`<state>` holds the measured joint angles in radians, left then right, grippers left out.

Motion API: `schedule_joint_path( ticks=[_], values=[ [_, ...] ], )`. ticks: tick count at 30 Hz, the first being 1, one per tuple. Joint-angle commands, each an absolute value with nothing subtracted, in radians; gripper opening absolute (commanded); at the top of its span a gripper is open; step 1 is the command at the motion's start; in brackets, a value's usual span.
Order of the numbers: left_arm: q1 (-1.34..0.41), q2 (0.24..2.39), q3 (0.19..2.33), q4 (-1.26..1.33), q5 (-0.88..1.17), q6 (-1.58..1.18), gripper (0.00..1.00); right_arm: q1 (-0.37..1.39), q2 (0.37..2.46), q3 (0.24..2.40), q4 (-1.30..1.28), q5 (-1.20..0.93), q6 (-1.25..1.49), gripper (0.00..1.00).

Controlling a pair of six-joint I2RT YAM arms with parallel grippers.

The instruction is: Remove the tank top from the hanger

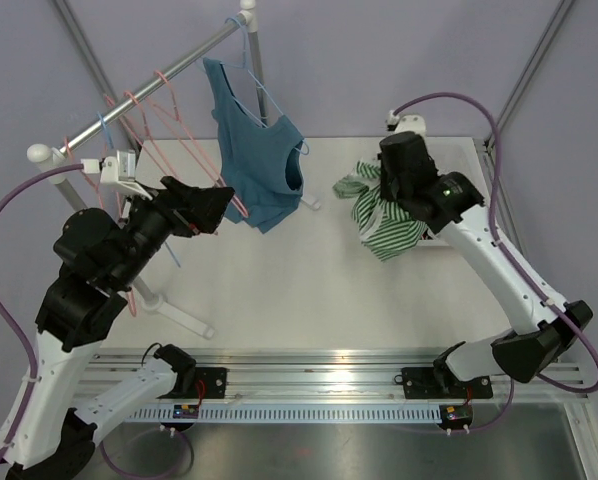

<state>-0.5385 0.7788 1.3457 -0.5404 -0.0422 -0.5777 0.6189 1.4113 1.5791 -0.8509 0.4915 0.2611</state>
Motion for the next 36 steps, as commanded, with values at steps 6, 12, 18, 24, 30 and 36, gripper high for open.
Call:
schedule_joint_path(
  ticks=[6, 12, 18, 24, 30, 36],
  values=[
    [-0.541, 0.732, 1.362, -0.551, 0.052, -0.468, 0.99, 0.327, 1.478, 1.827, -0.71, 0.5, 0.032, 0.0],
    [-0.542, 0.745, 1.429, -0.586, 0.038, -0.442, 0.99, 0.147, 1.624, 1.842, -0.67, 0.301, 0.047, 0.0],
    [-0.541, 0.769, 1.496, -0.606, 0.041, -0.42, 0.99, 0.06, 1.819, 1.731, -0.556, 0.112, 0.09, 0.0],
    [-0.543, 0.776, 1.523, -0.614, 0.011, -0.422, 0.99, 0.032, 2.107, 1.723, -0.572, 0.034, 0.14, 0.0],
    [-0.543, 0.833, 1.627, -0.687, -0.084, -0.422, 0.99, 0.009, 2.165, 1.666, -0.555, 0.024, 0.221, 0.0],
    [-0.543, 0.964, 1.75, -0.726, -0.155, -0.407, 0.99, 0.008, 2.034, 1.719, -0.596, 0.038, 0.229, 0.41]
  ],
)
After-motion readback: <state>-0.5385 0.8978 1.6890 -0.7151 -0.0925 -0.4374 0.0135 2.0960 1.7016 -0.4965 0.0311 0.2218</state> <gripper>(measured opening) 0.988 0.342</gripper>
